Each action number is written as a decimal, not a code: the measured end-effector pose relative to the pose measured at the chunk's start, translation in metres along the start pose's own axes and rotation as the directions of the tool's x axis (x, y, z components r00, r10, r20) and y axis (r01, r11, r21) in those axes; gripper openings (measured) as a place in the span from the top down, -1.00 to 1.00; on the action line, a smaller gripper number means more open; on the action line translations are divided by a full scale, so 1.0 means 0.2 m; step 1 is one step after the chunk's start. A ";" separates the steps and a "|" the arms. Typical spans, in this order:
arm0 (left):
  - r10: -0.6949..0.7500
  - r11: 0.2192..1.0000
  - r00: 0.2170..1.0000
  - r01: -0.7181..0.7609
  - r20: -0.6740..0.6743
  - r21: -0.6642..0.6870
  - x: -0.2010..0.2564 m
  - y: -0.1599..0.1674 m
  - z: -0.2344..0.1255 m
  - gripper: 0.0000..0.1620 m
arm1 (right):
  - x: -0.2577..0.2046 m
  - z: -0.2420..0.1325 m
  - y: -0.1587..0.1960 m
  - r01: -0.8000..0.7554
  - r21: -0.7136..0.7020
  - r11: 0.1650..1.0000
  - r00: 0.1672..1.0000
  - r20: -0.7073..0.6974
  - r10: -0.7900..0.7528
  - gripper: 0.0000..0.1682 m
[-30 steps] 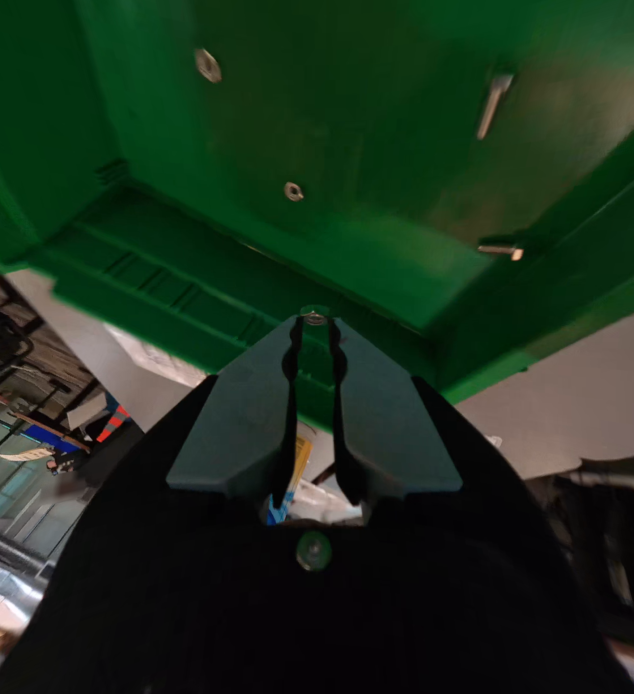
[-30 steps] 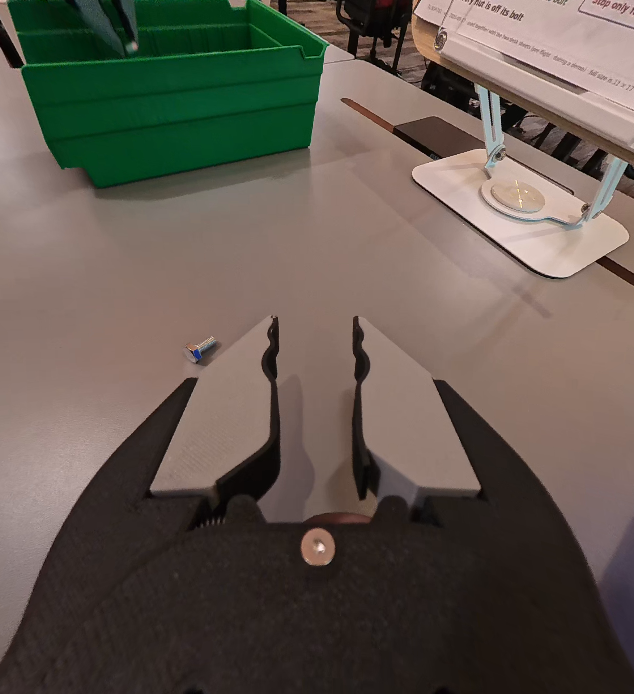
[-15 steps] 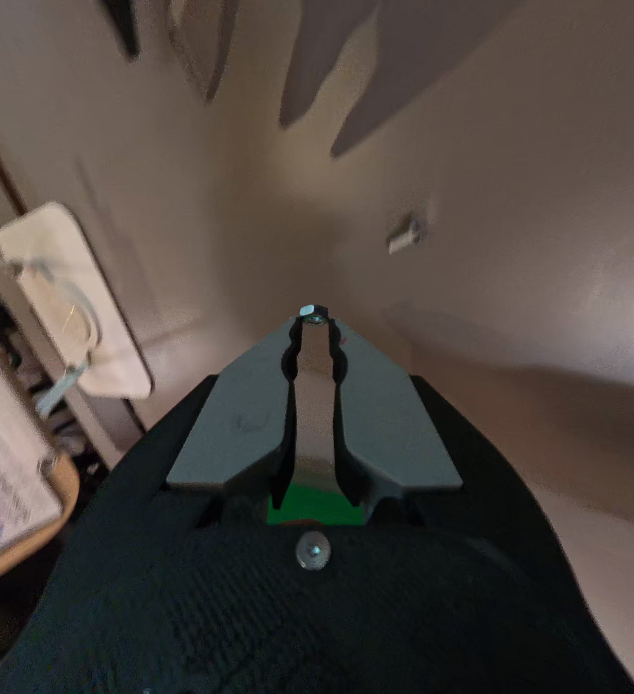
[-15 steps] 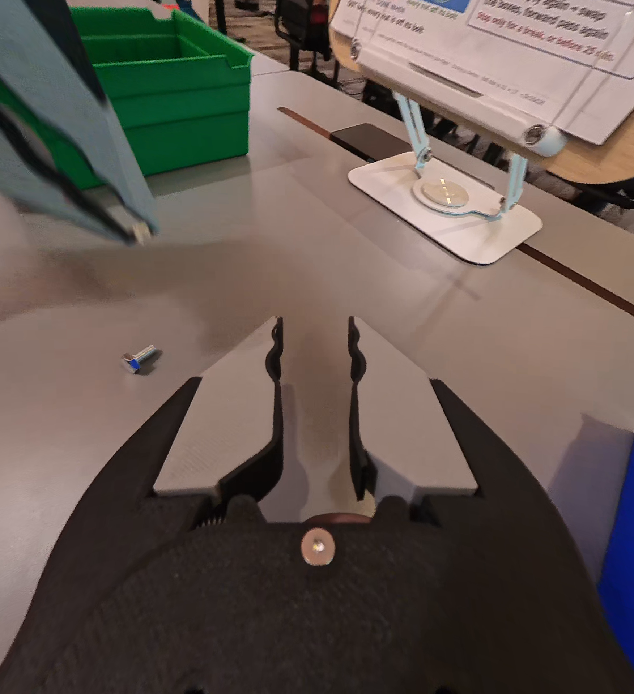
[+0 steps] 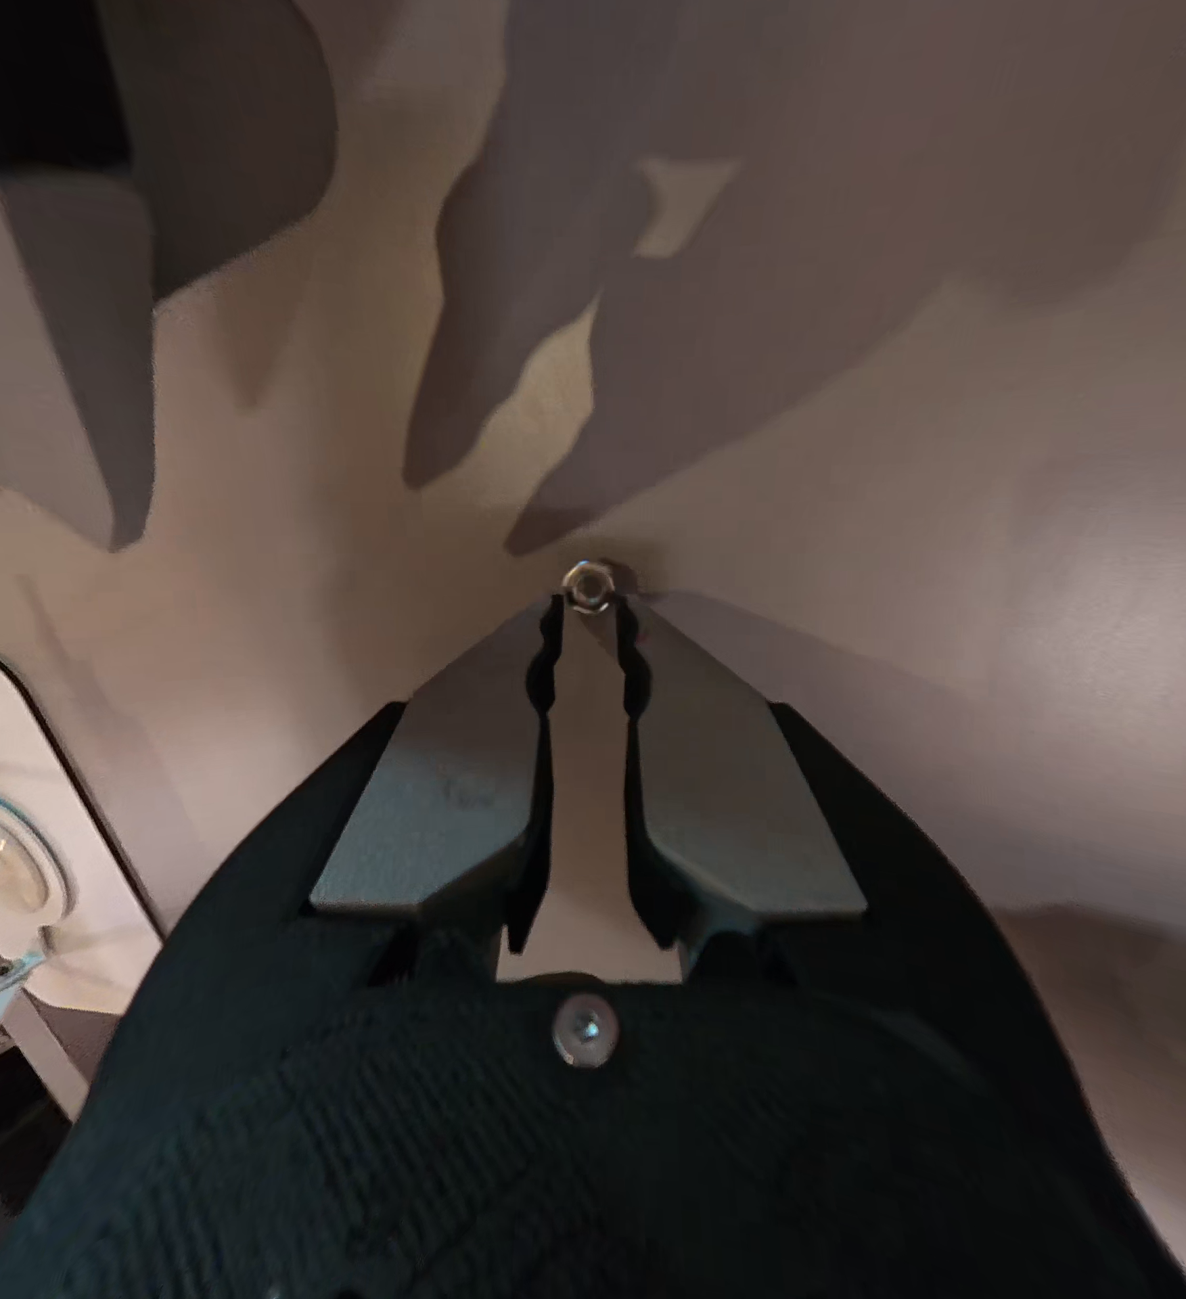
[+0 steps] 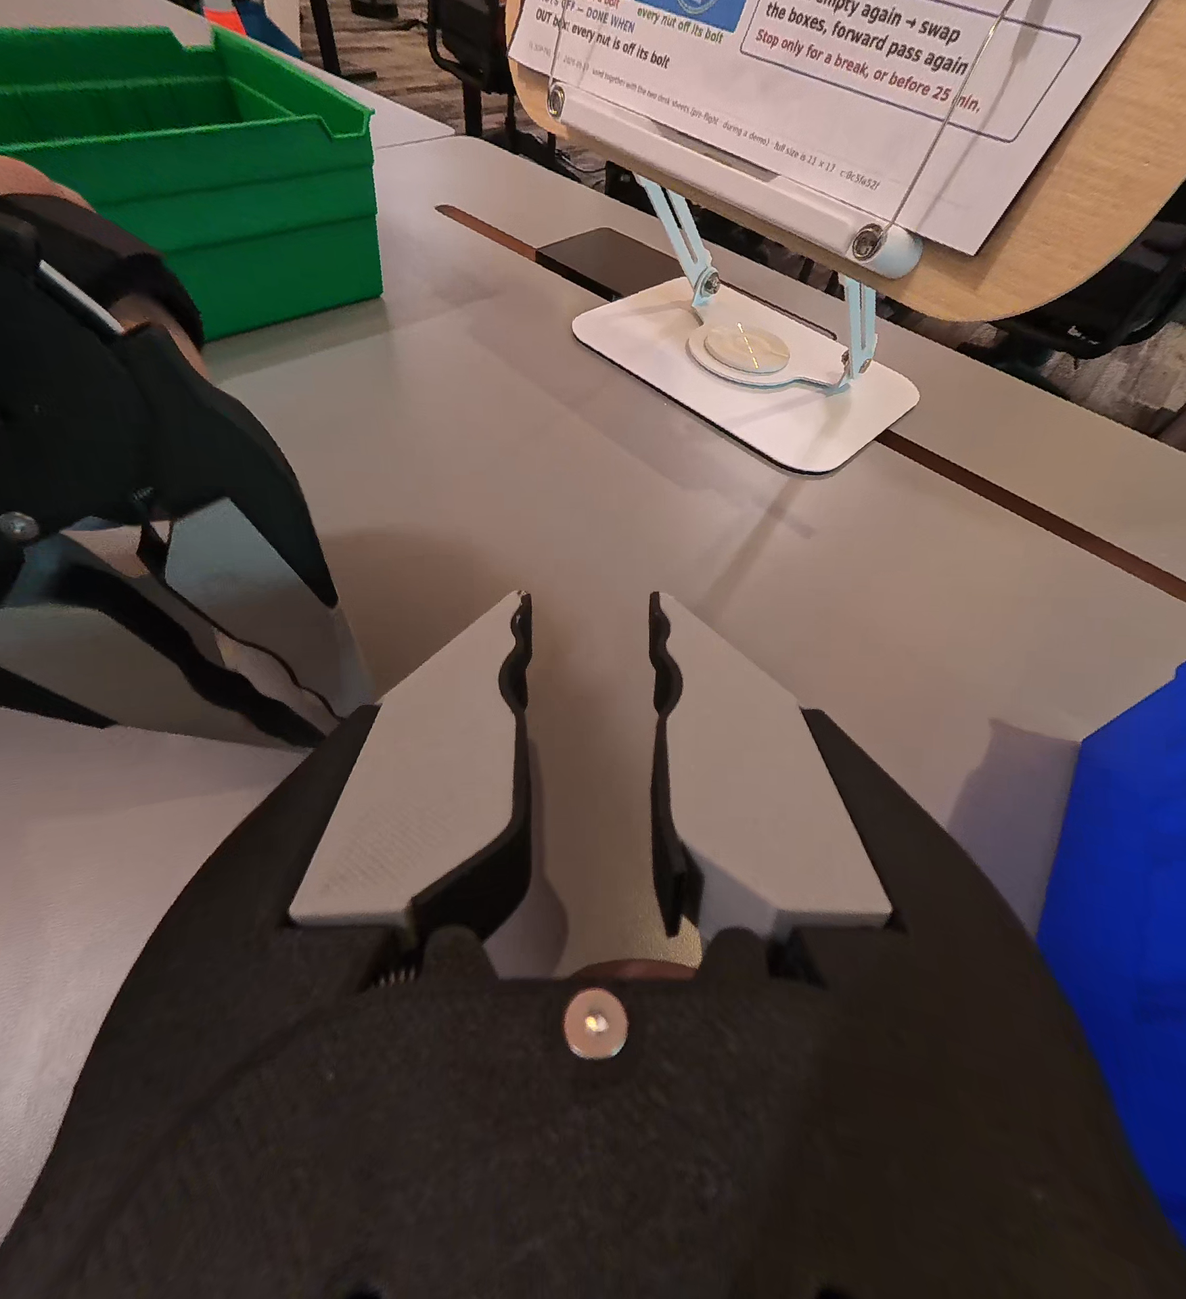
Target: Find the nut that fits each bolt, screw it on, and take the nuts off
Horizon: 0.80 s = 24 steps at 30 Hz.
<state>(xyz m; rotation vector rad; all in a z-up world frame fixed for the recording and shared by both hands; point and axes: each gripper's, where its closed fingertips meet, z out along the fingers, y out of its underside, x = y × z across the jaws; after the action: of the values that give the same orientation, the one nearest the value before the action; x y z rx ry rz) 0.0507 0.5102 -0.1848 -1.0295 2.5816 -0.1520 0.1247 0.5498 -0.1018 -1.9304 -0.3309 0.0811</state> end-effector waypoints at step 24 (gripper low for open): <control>-0.793 0.333 0.583 0.658 -0.178 0.675 -0.30 0.38 -0.40 0.59 | -0.62 -0.03 0.05 -0.053 -0.128 0.990 0.826 0.552 0.116 0.68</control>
<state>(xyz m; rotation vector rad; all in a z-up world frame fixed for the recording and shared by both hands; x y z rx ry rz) 0.0122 0.6043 -0.1115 -1.6759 1.4112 -1.1033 0.0096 0.5079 -0.1209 -1.9982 -0.6493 0.7153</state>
